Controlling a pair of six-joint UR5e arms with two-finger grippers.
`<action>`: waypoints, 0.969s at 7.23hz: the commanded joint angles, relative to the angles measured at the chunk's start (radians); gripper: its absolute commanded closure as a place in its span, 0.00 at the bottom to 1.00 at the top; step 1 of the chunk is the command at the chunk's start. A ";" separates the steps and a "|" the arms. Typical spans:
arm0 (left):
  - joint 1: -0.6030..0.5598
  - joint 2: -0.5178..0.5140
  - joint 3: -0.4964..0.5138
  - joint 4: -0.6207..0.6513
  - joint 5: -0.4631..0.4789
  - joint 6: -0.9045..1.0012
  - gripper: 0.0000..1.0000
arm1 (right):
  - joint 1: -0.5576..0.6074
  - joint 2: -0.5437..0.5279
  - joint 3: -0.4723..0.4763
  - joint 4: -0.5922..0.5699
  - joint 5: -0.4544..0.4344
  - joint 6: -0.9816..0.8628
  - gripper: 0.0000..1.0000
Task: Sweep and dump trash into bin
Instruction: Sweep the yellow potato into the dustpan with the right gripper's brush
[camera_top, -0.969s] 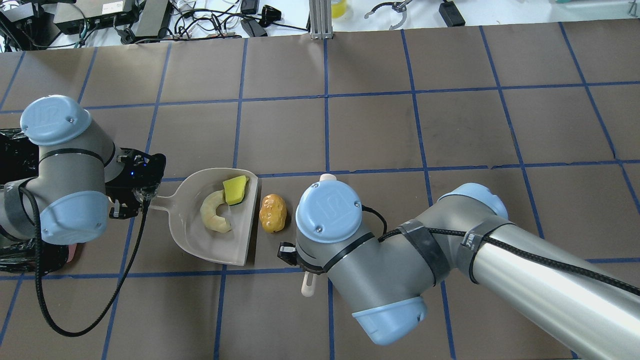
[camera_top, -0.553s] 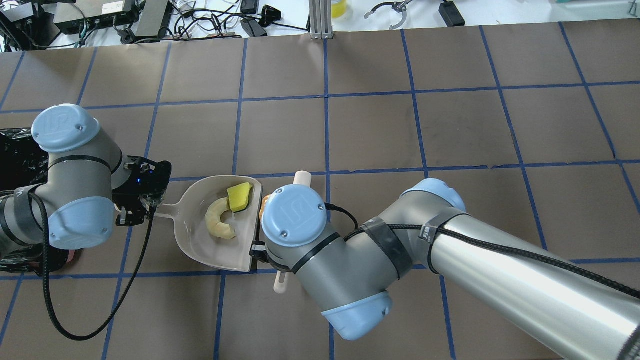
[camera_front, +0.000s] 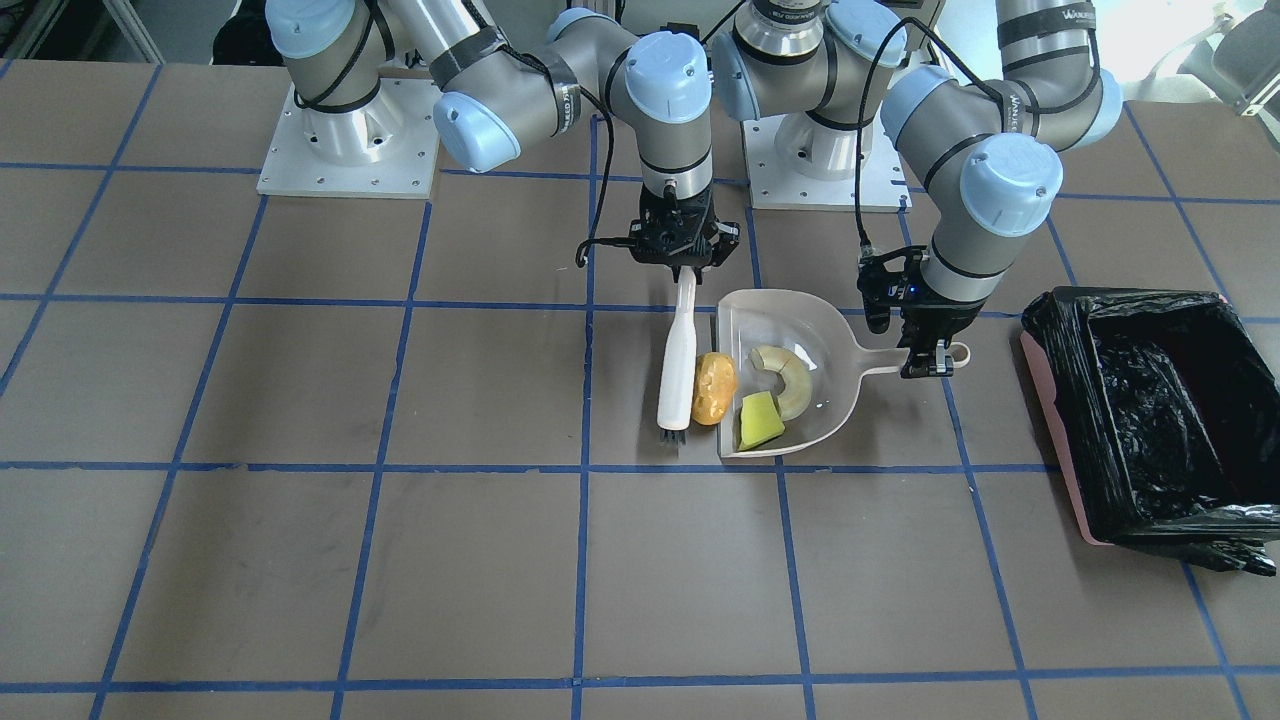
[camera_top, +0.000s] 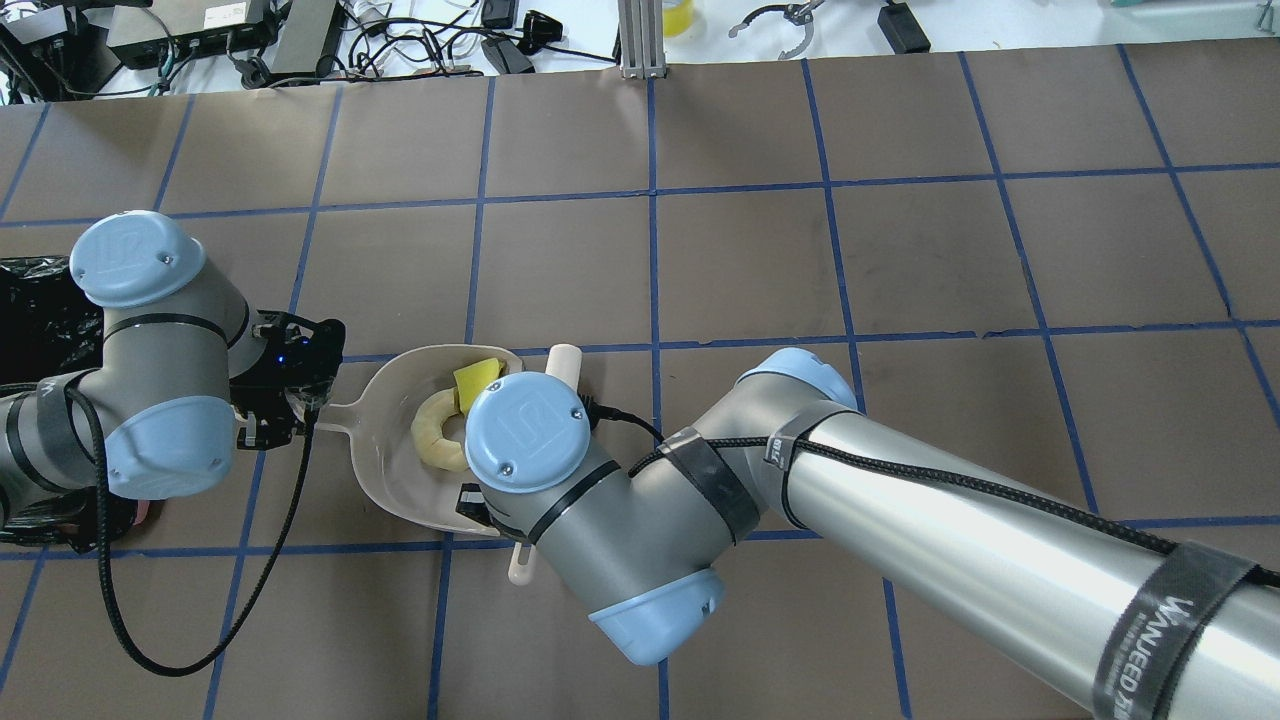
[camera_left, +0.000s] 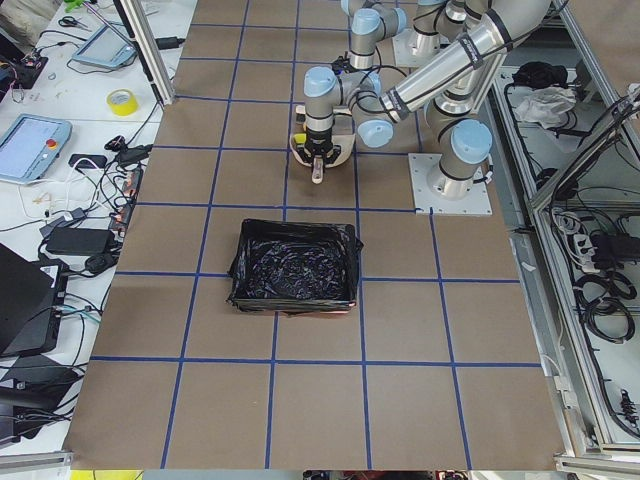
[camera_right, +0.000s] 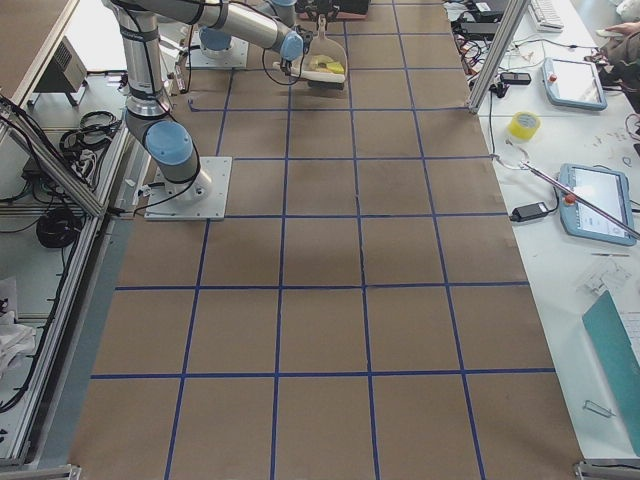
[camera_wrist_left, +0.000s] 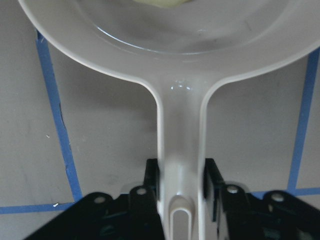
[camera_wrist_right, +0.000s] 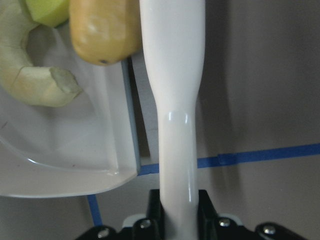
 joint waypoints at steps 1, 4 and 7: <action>-0.060 0.001 -0.010 0.062 0.018 -0.041 1.00 | 0.051 0.024 -0.057 -0.016 0.037 0.101 1.00; -0.108 -0.010 -0.012 0.084 0.070 -0.101 1.00 | 0.088 0.047 -0.118 0.007 0.034 0.172 1.00; -0.107 -0.010 -0.006 0.087 0.067 -0.107 1.00 | 0.047 0.045 -0.109 0.084 -0.050 0.029 1.00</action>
